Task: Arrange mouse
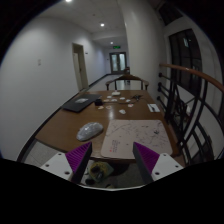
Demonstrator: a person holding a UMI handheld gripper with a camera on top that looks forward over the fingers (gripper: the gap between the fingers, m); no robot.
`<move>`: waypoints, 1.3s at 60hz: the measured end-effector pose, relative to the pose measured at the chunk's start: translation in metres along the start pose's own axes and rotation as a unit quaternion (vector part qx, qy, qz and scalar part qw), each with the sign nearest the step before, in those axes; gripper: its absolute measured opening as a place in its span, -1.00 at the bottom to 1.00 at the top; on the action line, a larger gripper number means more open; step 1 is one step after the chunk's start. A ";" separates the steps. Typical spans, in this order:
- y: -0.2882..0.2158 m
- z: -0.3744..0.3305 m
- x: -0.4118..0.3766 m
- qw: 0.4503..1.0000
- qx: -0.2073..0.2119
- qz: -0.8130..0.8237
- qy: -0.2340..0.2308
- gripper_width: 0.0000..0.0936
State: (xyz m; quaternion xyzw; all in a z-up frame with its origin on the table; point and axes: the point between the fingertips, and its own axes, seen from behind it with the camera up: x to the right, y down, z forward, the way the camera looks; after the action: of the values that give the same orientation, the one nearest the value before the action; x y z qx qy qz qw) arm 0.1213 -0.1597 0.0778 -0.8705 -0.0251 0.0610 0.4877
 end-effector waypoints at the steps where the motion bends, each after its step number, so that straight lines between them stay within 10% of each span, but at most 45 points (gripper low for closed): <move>1: 0.000 0.004 -0.003 1.000 0.000 -0.001 -0.005 0.82; 20: 0.021 0.095 -0.121 0.993 -0.049 -0.045 -0.095 0.82; 50: -0.011 0.227 -0.140 0.995 -0.081 -0.048 -0.019 0.78; 56: -0.017 0.238 -0.134 0.996 -0.073 -0.045 0.003 0.07; 64: -0.019 0.227 -0.149 0.994 -0.080 -0.050 -0.050 -0.21; 78: -0.150 0.111 -0.068 0.996 0.085 -0.040 -0.008 -0.24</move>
State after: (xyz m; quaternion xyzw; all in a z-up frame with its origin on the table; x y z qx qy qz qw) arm 0.0414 0.0057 0.1536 -0.8235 -0.0586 0.0505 0.5621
